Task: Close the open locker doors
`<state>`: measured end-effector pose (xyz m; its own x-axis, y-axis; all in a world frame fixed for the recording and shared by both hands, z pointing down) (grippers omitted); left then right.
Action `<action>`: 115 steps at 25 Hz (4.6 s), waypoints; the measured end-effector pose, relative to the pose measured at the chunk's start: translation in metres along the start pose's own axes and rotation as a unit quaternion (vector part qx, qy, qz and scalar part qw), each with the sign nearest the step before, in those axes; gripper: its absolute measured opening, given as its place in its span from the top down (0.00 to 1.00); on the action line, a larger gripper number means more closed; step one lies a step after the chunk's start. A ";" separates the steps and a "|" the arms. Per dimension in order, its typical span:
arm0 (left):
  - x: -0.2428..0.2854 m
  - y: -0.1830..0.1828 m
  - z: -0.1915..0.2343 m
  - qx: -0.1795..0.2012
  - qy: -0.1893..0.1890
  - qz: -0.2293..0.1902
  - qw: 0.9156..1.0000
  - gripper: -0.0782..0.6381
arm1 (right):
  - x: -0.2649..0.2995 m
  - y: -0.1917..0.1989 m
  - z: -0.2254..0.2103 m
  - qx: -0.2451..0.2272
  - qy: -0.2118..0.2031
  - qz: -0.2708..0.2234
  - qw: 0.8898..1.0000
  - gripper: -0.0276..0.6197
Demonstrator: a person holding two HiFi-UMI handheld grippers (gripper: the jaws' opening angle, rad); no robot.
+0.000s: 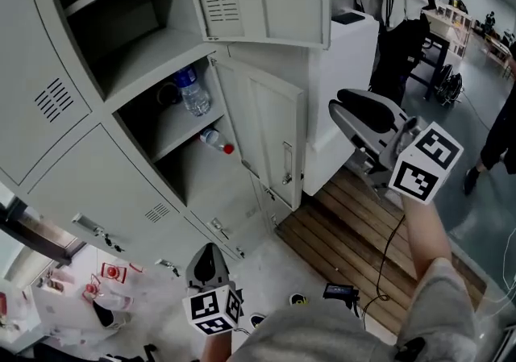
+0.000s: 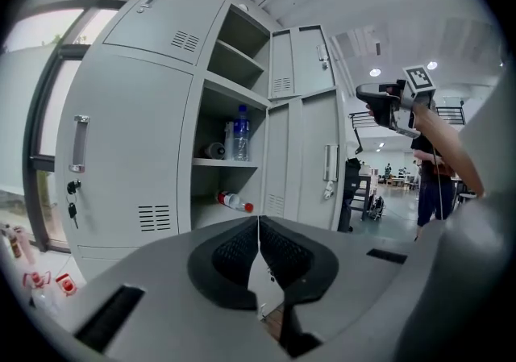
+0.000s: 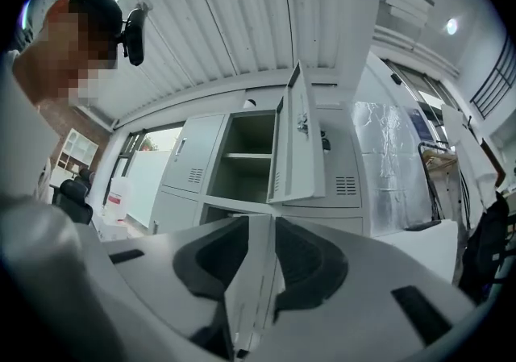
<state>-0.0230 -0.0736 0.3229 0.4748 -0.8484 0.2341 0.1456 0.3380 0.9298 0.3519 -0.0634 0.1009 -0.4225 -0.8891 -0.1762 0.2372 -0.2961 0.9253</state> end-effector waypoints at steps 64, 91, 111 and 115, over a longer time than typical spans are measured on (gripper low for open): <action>-0.042 0.010 0.011 -0.028 -0.068 -0.050 0.996 0.88 | 0.099 -0.071 0.054 -0.004 -0.149 -0.006 0.989 0.81; -0.090 -0.009 0.133 -0.030 -0.078 -0.026 0.996 0.88 | 0.195 -0.089 0.143 -0.010 -0.105 -0.013 0.994 0.82; -0.119 -0.018 0.212 -0.042 -0.131 -0.052 0.989 0.88 | 0.285 -0.077 0.173 -0.017 -0.057 -0.014 0.998 0.84; -0.115 -0.022 0.215 -0.042 -0.135 -0.051 0.989 0.88 | 0.308 -0.063 0.167 -0.007 -0.046 0.004 0.999 0.85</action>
<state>-0.2676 -0.0710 0.3368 0.2061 -0.9537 0.2190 0.2570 0.2687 0.9283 0.0607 -0.2601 0.0444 -0.4990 -0.8557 -0.1368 0.2533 -0.2949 0.9213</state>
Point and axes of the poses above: the fingertips, and each gripper's own axes: x forward along the fingers, z to its left, y out of its underside, the point moved 10 cm from there along -x, backward along the fingers, and after that the axes turned 14 degrees about -x, right-handed, at the moved point
